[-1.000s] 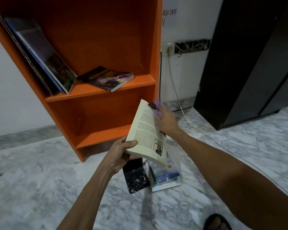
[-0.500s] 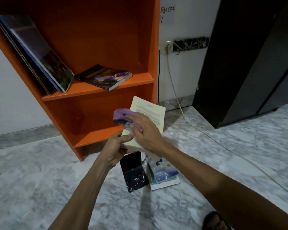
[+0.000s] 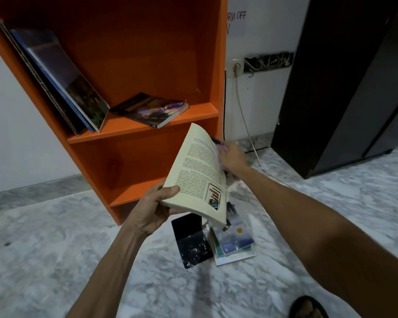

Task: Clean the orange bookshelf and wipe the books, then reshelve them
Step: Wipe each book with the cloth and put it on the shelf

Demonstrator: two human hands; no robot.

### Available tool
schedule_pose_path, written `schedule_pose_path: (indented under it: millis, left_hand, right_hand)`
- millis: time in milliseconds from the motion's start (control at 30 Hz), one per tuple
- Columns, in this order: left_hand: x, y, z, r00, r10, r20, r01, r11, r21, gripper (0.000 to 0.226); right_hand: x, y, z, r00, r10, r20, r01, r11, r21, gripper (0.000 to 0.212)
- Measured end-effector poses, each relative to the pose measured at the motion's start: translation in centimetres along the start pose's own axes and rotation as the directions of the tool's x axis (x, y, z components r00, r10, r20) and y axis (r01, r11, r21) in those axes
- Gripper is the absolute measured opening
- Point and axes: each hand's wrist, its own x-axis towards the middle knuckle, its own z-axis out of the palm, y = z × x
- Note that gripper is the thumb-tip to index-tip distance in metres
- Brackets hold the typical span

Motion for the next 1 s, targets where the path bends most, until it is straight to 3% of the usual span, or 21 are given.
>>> schedule_pose_path:
  millis: [67, 133, 200, 233, 267, 300, 333, 400, 433, 533, 600, 667, 700, 767, 833, 933, 1000]
  left_hand:
    - [-0.1, 0.5, -0.5, 1.0, 0.023, 0.002, -0.023, 0.999, -0.039, 0.092]
    - [0.1, 1.1, -1.0, 1.0, 0.025, -0.012, -0.026, 0.997, -0.079, 0.087]
    - [0.4, 1.6, -0.9, 0.999, 0.022, -0.031, -0.025, 0.994, -0.11, 0.058]
    - [0.6, 1.8, -0.8, 0.999, 0.015, -0.042, -0.02, 0.992, -0.123, 0.045]
    - [0.8, 1.9, -0.7, 0.999, 0.005, -0.049, -0.011, 0.992, -0.124, 0.039]
    - [1.0, 1.9, -0.8, 0.999, -0.003, -0.047, -0.002, 0.993, -0.118, 0.039]
    - [1.3, 1.8, -0.9, 0.999, -0.005, -0.041, 0.001, 0.995, -0.099, 0.041]
    - [1.6, 1.3, -1.6, 0.999, -0.01, -0.046, 0.009, 1.0, -0.03, 0.051]
    - [1.7, 1.1, -1.8, 0.997, -0.013, -0.077, 0.014, 1.0, 0.002, 0.054]
    - [2.0, 0.2, -1.5, 0.98, -0.023, -0.2, 0.044, 0.994, 0.102, 0.043]
    - [2.1, 0.2, -0.5, 0.972, -0.028, -0.233, 0.076, 0.977, 0.2, 0.034]
    - [2.2, 1.0, 0.8, 0.972, -0.088, -0.219, 0.122, 0.981, 0.147, 0.054]
    - [2.4, 1.5, 1.1, 0.975, -0.133, -0.177, 0.133, 0.991, -0.008, 0.074]
    - [2.4, 2.5, 0.7, 0.992, -0.124, -0.025, 0.109, 0.938, -0.329, 0.102]
    - [1.7, 3.4, 0.0, 0.995, -0.08, 0.055, 0.097, 0.863, -0.496, 0.104]
    - [0.6, 2.9, -0.5, 0.995, -0.098, -0.034, 0.07, 0.879, -0.472, 0.06]
    - [0.1, 2.2, -0.3, 0.991, -0.106, -0.081, 0.061, 0.902, -0.428, 0.044]
  right_hand:
    - [-0.3, 2.1, -0.2, 0.955, 0.298, 0.009, -0.29, 0.922, 0.255, 0.025]
    - [-2.1, 3.0, -0.8, 0.869, 0.46, 0.183, -0.486, 0.725, 0.488, 0.038]
    - [-4.4, 2.4, -1.2, 0.802, 0.375, 0.465, -0.594, 0.422, 0.684, 0.056]
    - [-5.1, 1.9, -1.3, 0.795, 0.288, 0.534, -0.605, 0.305, 0.735, 0.067]
    - [-5.6, 1.5, -1.3, 0.805, 0.19, 0.562, -0.593, 0.26, 0.762, 0.078]
    - [-5.9, 1.1, -1.3, 0.821, 0.122, 0.558, -0.567, 0.29, 0.771, 0.085]
    - [-5.8, 0.9, -1.3, 0.834, 0.056, 0.549, -0.539, 0.29, 0.791, 0.084]
    - [-5.2, -0.2, -1.4, 0.847, 0.001, 0.532, -0.491, 0.389, 0.78, 0.063]
    - [-4.7, -0.7, -1.5, 0.864, -0.005, 0.503, -0.443, 0.467, 0.765, 0.057]
    - [-4.0, -1.9, -1.7, 0.941, -0.055, 0.333, -0.211, 0.675, 0.707, 0.066]
    - [-5.0, -3.4, -1.8, 0.955, -0.163, 0.249, -0.028, 0.785, 0.618, 0.042]
    - [-6.1, -4.9, -1.7, 0.91, -0.36, 0.207, 0.246, 0.869, 0.429, 0.034]
    - [-6.7, -5.5, -1.6, 0.859, -0.468, 0.209, 0.4, 0.867, 0.298, 0.036]
    - [-7.6, -5.9, -1.6, 0.719, -0.653, 0.237, 0.677, 0.736, -0.026, 0.054]
    - [-8.0, -5.3, -1.4, 0.545, -0.747, 0.381, 0.838, 0.471, -0.275, 0.066]
    - [-8.2, -4.6, -1.1, 0.382, -0.742, 0.551, 0.891, 0.137, -0.433, 0.065]
    - [-8.2, -4.2, -1.0, 0.341, -0.731, 0.592, 0.903, 0.079, -0.423, 0.062]
